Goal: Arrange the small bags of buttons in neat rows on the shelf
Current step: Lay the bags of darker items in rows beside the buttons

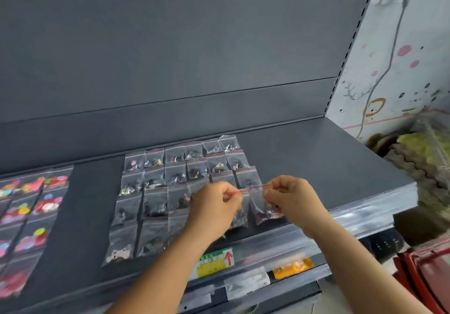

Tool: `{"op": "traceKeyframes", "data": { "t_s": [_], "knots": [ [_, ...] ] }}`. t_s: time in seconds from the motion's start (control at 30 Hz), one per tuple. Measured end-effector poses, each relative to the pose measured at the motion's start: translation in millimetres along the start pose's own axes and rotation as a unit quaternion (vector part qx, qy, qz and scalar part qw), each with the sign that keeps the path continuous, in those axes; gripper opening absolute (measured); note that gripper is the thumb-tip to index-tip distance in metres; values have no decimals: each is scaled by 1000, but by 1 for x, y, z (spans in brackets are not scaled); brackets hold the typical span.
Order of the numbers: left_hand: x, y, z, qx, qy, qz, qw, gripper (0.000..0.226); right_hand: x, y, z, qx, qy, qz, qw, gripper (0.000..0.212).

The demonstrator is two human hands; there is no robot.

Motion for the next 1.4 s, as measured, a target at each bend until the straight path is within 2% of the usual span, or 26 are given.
{"op": "traceKeyframes", "data": {
  "t_s": [0.13, 0.23, 0.33, 0.43, 0.6, 0.83, 1.0, 1.1, 1.23, 1.4],
  "knots": [
    [-5, 10, 2, -16, -4, -90, 996, 13, -5, 2, -7, -3, -34, 101, 994, 3],
    [-8, 13, 3, -21, 0, -170, 985, 20, -4, 4, -7, -34, -82, 198, 976, 18],
    [-7, 11, 9, -37, 28, -239, 970, 40, -3, 5, -4, -50, -149, 246, 956, 31],
    [-6, 5, 18, -7, 70, -240, 968, 38, -4, 7, -1, -8, -212, 270, 939, 27],
    [-4, 10, 27, 62, 107, -227, 966, 31, -6, 15, 4, 41, -257, 325, 909, 15],
    [-5, 16, 28, 58, 97, -254, 961, 31, -10, 19, 0, 18, -256, 320, 912, 13],
    [-3, 4, 35, 26, 92, -218, 971, 33, -6, 22, 5, 9, -249, 317, 915, 25],
    [9, -14, 43, 34, 84, -227, 970, 41, -2, 33, 12, 21, -283, 307, 908, 32],
    [17, -22, 51, 68, 79, -228, 968, 37, 1, 50, 18, 35, -330, 312, 890, 25],
    [18, -17, 52, 65, 84, -241, 965, 33, 1, 55, 20, 45, -347, 330, 877, 18]
  ]
}}
Point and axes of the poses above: each hand's wrist, its own z-axis away from the middle knuckle, its own y-axis out of the palm, x = y × z, the point moved 3 cm from there along -z, towards the middle knuckle, and after that the axes turned 12 degrees about y, right-handed, at the moved point
